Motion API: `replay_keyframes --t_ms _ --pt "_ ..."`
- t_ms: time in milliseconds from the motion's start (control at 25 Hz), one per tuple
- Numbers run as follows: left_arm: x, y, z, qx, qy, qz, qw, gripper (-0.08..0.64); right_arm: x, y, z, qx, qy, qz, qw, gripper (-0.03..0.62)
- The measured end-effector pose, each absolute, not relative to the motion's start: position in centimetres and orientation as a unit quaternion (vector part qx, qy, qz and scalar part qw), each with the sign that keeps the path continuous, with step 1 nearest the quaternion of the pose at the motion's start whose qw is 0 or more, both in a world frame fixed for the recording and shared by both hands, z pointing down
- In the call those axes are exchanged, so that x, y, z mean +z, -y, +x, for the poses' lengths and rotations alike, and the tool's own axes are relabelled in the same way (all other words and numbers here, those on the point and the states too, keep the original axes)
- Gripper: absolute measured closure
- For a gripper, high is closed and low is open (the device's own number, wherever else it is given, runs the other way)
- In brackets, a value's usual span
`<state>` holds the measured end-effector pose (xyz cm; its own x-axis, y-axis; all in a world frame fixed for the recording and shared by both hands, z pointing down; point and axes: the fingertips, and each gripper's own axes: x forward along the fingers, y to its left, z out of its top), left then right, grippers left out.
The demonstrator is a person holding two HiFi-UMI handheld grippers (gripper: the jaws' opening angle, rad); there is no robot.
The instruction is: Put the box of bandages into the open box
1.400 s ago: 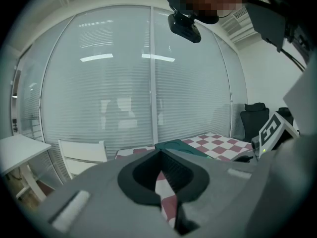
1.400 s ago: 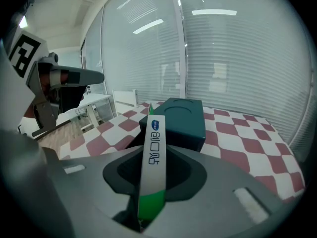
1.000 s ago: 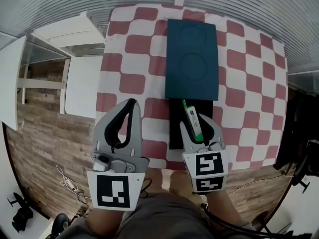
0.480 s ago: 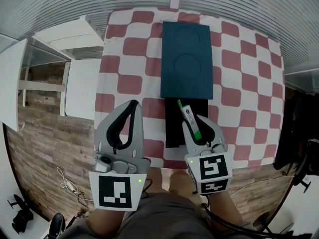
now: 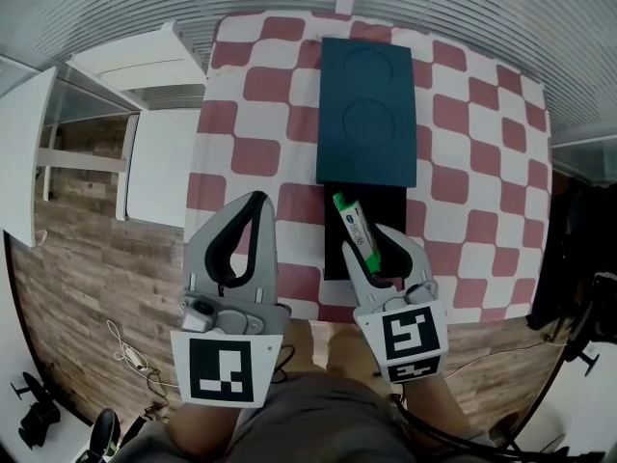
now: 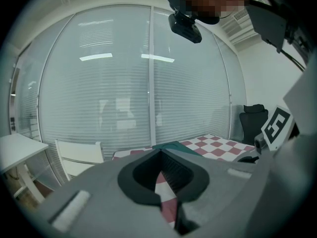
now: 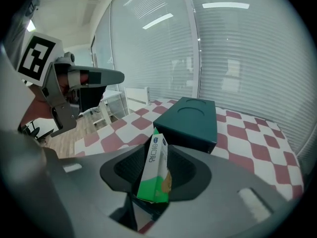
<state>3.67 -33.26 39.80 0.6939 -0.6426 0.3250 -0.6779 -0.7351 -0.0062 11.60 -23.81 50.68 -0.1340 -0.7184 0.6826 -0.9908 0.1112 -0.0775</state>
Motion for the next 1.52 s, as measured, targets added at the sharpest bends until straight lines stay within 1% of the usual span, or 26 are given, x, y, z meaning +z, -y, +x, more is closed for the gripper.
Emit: replay_keyframes --t_ms 160,640,840,1000,1120,1240,1520 --pt "39.7 33.2 3.7 0.150 0.357 0.920 0.056 0.560 50.4 23.6 12.0 0.268 0.698 0.617 0.248 0.454" --pt "39.6 33.0 3.6 0.151 0.354 0.922 0.052 0.560 50.8 23.2 9.1 0.280 0.729 0.576 0.245 0.448" --pt "39.4 32.7 3.8 0.149 0.353 0.922 0.051 0.560 50.7 22.9 9.9 0.280 0.720 0.586 0.244 0.456" --pt "38.8 32.4 4.1 0.144 0.351 0.924 0.044 0.560 49.5 23.1 11.2 0.267 0.712 0.609 0.226 0.471" --pt "37.3 32.2 4.4 0.131 0.352 0.926 0.033 0.560 47.5 23.4 12.1 0.246 0.712 0.622 0.211 0.477" --pt "35.2 31.8 4.8 0.112 0.353 0.929 0.017 0.560 44.2 24.0 13.1 0.214 0.715 0.641 0.182 0.488" --pt "28.7 30.9 5.6 0.056 0.363 0.929 -0.044 0.560 33.4 25.3 15.0 0.091 0.723 0.677 0.101 0.561"
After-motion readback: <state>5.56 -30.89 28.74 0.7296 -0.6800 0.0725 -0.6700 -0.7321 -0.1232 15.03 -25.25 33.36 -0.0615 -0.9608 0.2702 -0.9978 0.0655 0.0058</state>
